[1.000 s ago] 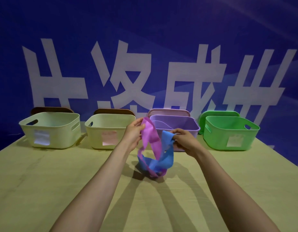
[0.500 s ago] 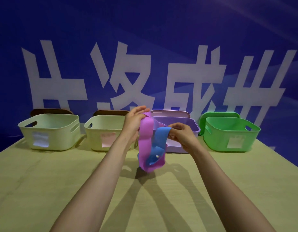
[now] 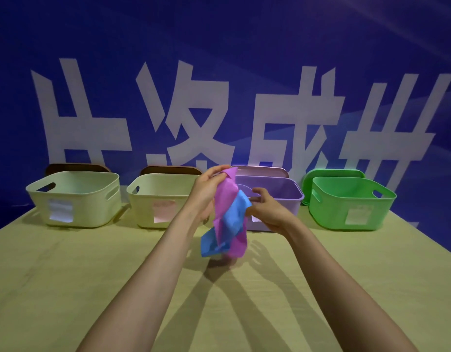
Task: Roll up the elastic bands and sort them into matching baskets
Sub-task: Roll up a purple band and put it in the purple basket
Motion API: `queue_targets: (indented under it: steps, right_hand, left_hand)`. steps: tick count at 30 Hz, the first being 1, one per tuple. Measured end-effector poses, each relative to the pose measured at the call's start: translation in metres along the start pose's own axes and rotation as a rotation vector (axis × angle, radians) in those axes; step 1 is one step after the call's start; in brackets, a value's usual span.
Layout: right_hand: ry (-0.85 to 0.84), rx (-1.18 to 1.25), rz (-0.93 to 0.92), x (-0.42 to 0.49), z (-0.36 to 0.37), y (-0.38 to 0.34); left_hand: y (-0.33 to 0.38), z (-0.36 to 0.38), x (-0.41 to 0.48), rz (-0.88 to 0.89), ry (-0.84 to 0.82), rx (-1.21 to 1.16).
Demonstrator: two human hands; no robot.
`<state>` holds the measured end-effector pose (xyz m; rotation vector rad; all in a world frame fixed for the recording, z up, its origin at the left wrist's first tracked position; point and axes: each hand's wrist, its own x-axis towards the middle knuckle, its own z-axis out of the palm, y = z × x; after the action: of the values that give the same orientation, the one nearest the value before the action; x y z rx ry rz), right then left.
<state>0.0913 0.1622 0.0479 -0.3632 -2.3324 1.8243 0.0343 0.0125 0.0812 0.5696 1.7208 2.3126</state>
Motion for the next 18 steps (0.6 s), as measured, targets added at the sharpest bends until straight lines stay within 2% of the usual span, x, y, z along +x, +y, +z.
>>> queue_targets:
  steps: [3, 4, 8, 11, 13, 16, 18]
  right_hand:
    - [0.017, -0.118, -0.013, 0.003, 0.004, 0.007]
    - [0.030, -0.137, -0.017, 0.004, 0.006, 0.009]
    - [0.142, -0.284, -0.073, 0.007, 0.011, 0.013]
    - [0.280, -0.344, -0.092, 0.010, 0.007, 0.012]
    - [0.341, -0.376, -0.080, 0.013, 0.000, 0.011]
    - [0.332, -0.409, -0.076, 0.017, -0.004, 0.010]
    - [0.317, -0.452, -0.093, 0.017, -0.002, 0.010]
  left_hand:
    - [0.008, 0.003, -0.002, -0.089, -0.093, -0.200]
    - [0.010, 0.005, -0.002, -0.111, -0.125, -0.183]
    - [0.000, 0.006, 0.000, -0.084, -0.142, 0.140]
    - [-0.007, -0.002, 0.005, -0.016, -0.027, 0.220]
    - [-0.010, -0.012, 0.008, 0.041, 0.086, 0.385]
    - [-0.018, -0.022, 0.010, -0.005, 0.162, 0.578]
    - [-0.022, -0.022, 0.007, -0.044, 0.128, 0.565]
